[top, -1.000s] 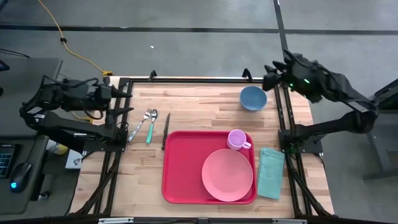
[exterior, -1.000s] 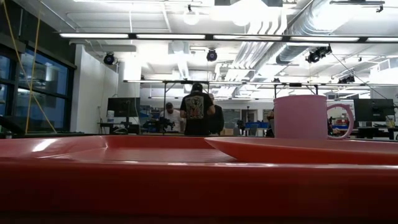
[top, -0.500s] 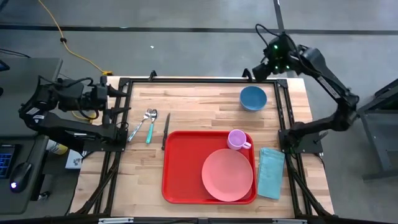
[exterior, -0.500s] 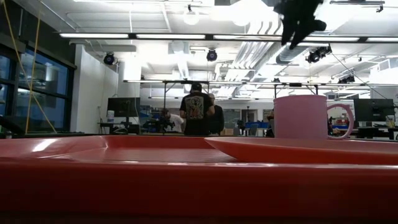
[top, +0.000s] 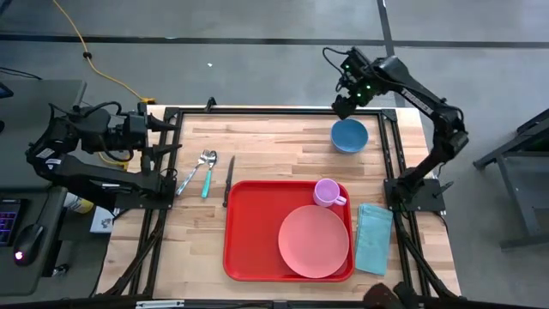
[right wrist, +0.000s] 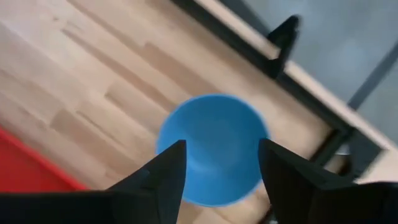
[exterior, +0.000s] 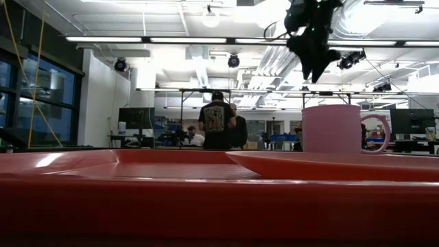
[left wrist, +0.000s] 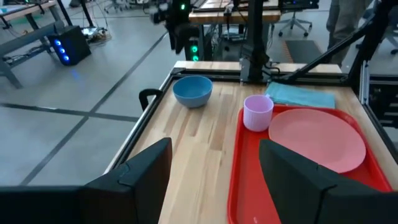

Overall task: Set up tray
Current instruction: Put the blue bowl into the pink plate

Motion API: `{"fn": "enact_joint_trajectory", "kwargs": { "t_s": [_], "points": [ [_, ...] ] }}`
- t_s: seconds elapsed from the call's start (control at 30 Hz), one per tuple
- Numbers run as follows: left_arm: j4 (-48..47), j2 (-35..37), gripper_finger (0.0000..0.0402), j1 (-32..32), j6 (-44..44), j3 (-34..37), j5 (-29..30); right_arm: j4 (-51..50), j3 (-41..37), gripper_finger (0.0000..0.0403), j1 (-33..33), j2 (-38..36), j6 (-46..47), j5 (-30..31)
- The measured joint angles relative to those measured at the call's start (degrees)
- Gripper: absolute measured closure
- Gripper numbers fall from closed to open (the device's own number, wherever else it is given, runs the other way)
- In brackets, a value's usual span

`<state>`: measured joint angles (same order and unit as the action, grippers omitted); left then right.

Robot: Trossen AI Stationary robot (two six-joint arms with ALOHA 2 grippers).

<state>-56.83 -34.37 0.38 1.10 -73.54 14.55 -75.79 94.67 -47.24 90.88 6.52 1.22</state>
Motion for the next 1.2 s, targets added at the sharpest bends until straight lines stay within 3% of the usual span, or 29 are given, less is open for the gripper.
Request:
{"fn": "enact_joint_trajectory", "kwargs": {
  "t_s": [0.13, 0.37, 0.77, 1.2],
  "points": [
    [0.1, 0.0, 0.0128, 0.0, 0.0, 0.0, 0.0, -0.1, 0.0, 0.0207, 0.0, 2.4, 1.4, -3.3],
    [-0.2, 0.0, 0.0128, 0.0, 0.8, 0.0, 0.0, -2.4, -0.3, 0.0172, 0.3, 4.6, 5.6, -3.7],
    [-0.3, 0.0, 0.0128, 0.0, 1.9, 0.0, -1.6, 13.6, -18.3, 0.0164, 4.5, 4.8, 13.6, -9.9],
    [-0.3, 0.0, 0.0128, 0.0, 1.9, 0.0, -1.6, 23.6, -28.9, 0.0164, 7.3, 4.8, 17.9, -7.5]
  ]
}}
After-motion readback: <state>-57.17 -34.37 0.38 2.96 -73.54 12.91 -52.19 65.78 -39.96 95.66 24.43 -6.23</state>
